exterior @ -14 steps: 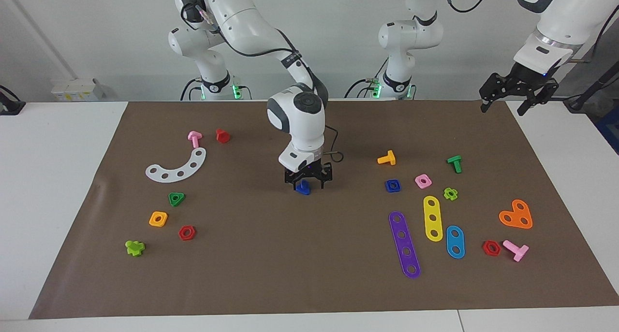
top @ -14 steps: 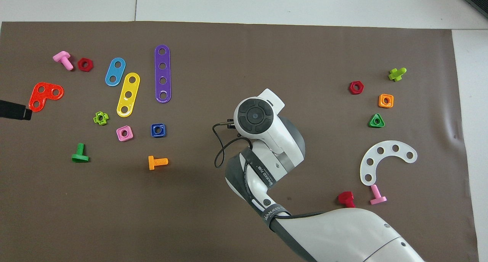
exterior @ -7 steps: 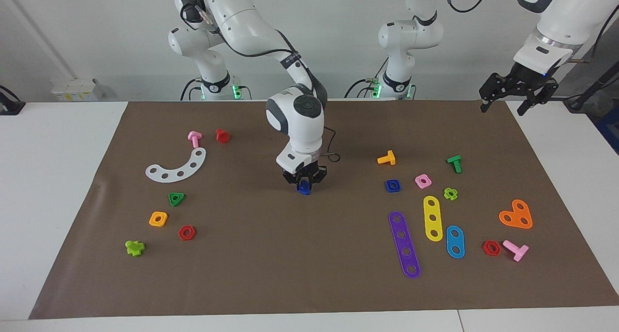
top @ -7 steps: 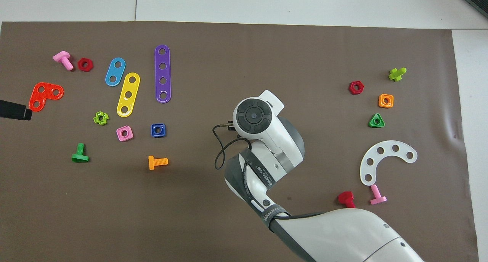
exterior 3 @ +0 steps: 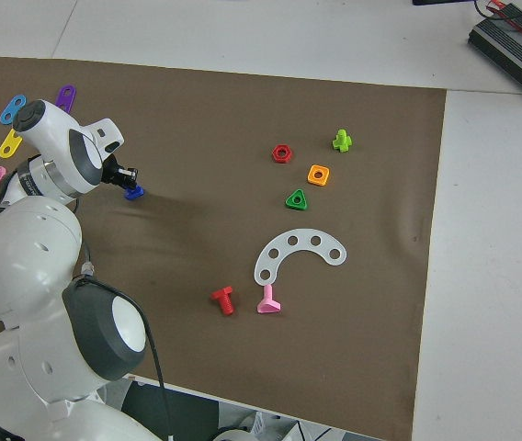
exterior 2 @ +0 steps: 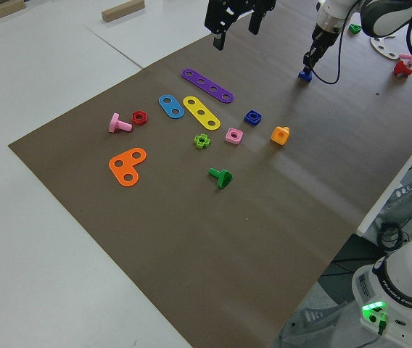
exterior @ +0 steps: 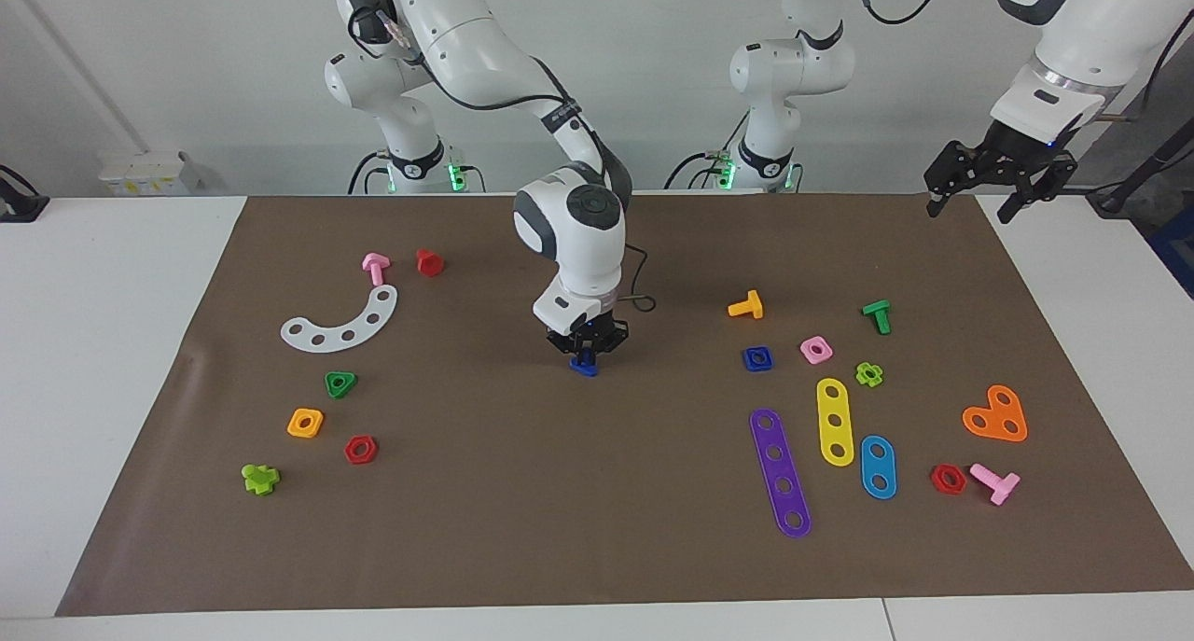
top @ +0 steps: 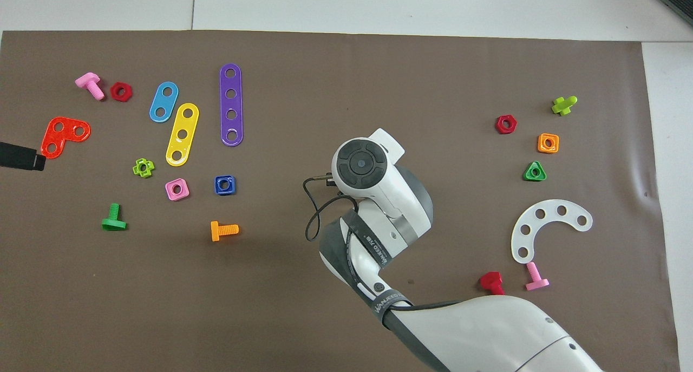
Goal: Unscrew and place screws in storage area
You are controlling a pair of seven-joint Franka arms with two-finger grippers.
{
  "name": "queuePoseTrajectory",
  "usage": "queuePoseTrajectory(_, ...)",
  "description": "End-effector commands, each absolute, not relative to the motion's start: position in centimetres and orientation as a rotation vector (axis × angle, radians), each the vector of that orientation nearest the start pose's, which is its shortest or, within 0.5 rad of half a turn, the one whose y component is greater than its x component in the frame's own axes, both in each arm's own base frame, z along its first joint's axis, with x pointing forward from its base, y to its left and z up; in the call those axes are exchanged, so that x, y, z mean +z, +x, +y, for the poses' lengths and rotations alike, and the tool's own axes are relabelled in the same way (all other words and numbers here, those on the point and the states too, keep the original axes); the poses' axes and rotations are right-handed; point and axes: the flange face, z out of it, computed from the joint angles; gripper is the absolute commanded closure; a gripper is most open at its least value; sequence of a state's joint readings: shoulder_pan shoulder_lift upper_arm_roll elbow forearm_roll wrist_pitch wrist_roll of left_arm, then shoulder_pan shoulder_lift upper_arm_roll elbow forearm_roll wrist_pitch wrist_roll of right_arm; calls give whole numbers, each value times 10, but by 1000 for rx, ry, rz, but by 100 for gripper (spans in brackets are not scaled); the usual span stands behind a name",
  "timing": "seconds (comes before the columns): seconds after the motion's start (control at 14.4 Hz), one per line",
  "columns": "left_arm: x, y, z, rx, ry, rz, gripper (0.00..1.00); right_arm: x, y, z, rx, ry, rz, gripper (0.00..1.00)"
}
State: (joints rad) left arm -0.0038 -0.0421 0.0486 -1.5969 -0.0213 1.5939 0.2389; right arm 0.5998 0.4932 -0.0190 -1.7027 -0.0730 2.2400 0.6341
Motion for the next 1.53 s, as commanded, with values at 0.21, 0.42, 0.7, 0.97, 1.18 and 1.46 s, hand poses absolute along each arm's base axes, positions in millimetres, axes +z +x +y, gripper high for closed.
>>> queuePoseTrajectory(0.21, 638, 533, 25, -59, -3161, 287, 0, 375, 588, 326, -141, -3109, 141, 100)
queuePoseTrajectory(0.42, 638, 533, 25, -59, -3160, 287, 0, 414, 581, 304, -78, -3137, 100, 100)
queuePoseTrajectory(0.7, 638, 533, 24, -59, -3161, 289, 0, 398, 595, 241, -42, -3152, 139, 100)
queuePoseTrajectory(0.97, 638, 533, 25, -59, -3161, 287, 0, 359, 601, 151, -76, -3147, 81, 100)
queuePoseTrajectory(1.18, 638, 533, 25, -59, -3161, 287, 0, 347, 597, 99, -44, -3156, 58, 100)
queuePoseTrajectory(1.46, 638, 533, 25, -59, -3160, 287, 0, 342, 594, 79, -24, -3159, 39, 100)
